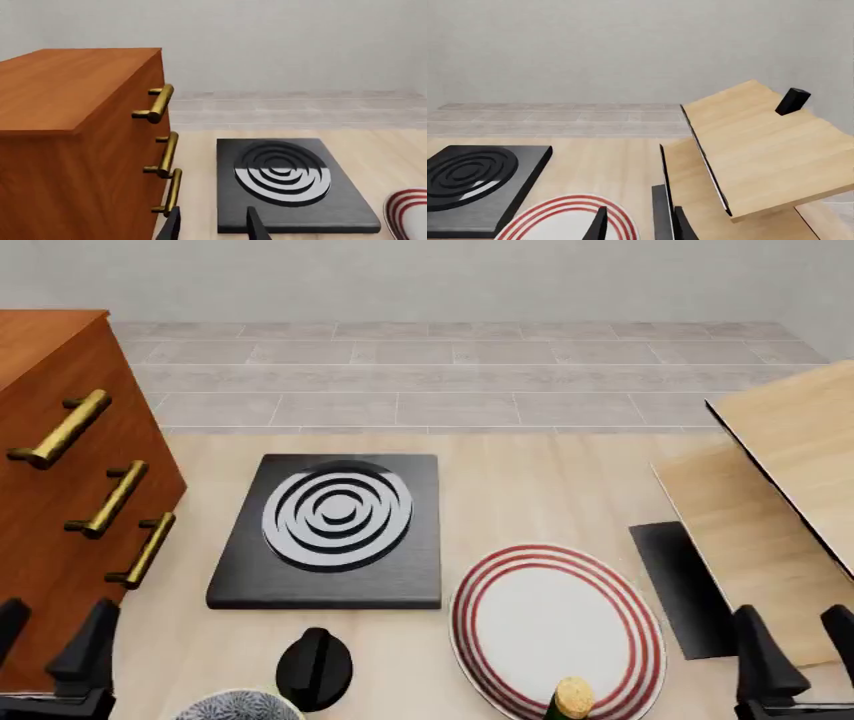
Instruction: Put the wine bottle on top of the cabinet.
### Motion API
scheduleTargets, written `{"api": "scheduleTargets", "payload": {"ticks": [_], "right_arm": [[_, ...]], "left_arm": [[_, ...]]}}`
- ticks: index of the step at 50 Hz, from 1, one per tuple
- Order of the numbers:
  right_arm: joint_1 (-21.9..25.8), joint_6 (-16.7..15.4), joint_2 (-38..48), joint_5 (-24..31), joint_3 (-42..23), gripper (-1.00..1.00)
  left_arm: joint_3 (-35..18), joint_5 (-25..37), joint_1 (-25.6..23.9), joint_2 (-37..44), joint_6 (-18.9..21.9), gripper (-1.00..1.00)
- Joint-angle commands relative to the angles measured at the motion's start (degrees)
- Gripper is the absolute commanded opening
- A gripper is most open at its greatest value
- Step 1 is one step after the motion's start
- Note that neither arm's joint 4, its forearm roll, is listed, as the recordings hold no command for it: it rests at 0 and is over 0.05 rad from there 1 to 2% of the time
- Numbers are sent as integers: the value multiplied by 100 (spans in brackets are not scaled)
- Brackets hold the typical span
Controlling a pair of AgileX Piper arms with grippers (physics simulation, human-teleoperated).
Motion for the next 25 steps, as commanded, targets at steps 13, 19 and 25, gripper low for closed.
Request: {"api": "scheduleTargets", "payload": {"ticks": [13,19,25], "right_arm": [[6,-39,-1,-20,-29,100],[10,-62,-2,-38,-36,100],[5,-12,-1,15,-36,100]], "left_arm": [[-696,710,-538,-311,-453,100],[-1358,1410,-1427,-321,-1003,100],[-1754,1801,-1864,-314,-840,100]]}}
